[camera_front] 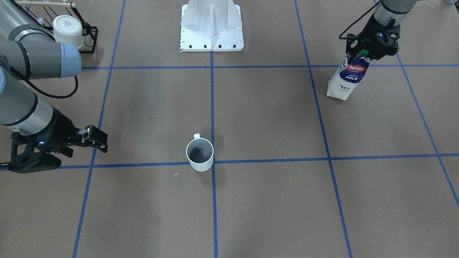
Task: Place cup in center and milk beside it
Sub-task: 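Raise the right gripper away while the left gripper reaches the milk carton, then grasp the Pascual milk carton with the left gripper and lift it, then carry the milk carton with the left gripper beside the white mug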
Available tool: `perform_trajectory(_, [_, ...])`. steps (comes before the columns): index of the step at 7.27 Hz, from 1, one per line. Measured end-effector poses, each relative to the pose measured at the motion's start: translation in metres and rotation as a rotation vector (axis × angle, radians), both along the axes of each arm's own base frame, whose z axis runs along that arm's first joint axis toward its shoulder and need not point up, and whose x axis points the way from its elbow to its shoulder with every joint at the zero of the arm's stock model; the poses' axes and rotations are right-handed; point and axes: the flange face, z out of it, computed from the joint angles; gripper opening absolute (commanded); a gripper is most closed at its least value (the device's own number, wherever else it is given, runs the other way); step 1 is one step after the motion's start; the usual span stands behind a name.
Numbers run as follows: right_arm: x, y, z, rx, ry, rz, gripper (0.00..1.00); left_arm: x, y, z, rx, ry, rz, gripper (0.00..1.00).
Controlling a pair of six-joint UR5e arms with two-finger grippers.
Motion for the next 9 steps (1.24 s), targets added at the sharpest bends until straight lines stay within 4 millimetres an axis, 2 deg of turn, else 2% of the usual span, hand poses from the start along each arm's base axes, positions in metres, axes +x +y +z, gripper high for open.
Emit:
perform_trajectory(1, [0.002,0.0,-0.001,-0.002,-0.005,-0.001,1.0,0.004,-0.014,-0.016,-0.011,0.017,-0.009,0.0])
perform_trajectory(2, [0.004,0.0,-0.001,-0.005,-0.01,-0.001,1.0,0.017,-0.037,-0.044,-0.027,0.017,-0.019,0.0])
perform_trajectory(3, [0.006,-0.001,-0.001,-0.006,-0.012,0.0,1.0,0.038,-0.066,-0.083,-0.048,0.001,-0.028,0.0])
perform_trajectory(4, [0.006,-0.001,-0.001,-0.007,-0.012,0.0,1.0,0.062,-0.094,-0.13,-0.074,-0.023,-0.035,0.0])
perform_trajectory(5, [0.008,-0.001,0.002,-0.009,-0.012,0.003,1.0,0.082,-0.115,-0.17,-0.102,-0.043,-0.045,0.0])
perform_trajectory(8, [0.023,0.017,0.012,-0.004,-0.014,0.009,1.0,0.148,-0.183,-0.255,-0.199,-0.042,-0.136,0.0])
perform_trajectory(9, [0.026,0.022,0.014,-0.003,-0.014,0.009,1.0,0.172,-0.205,-0.276,-0.223,-0.014,-0.179,0.0])
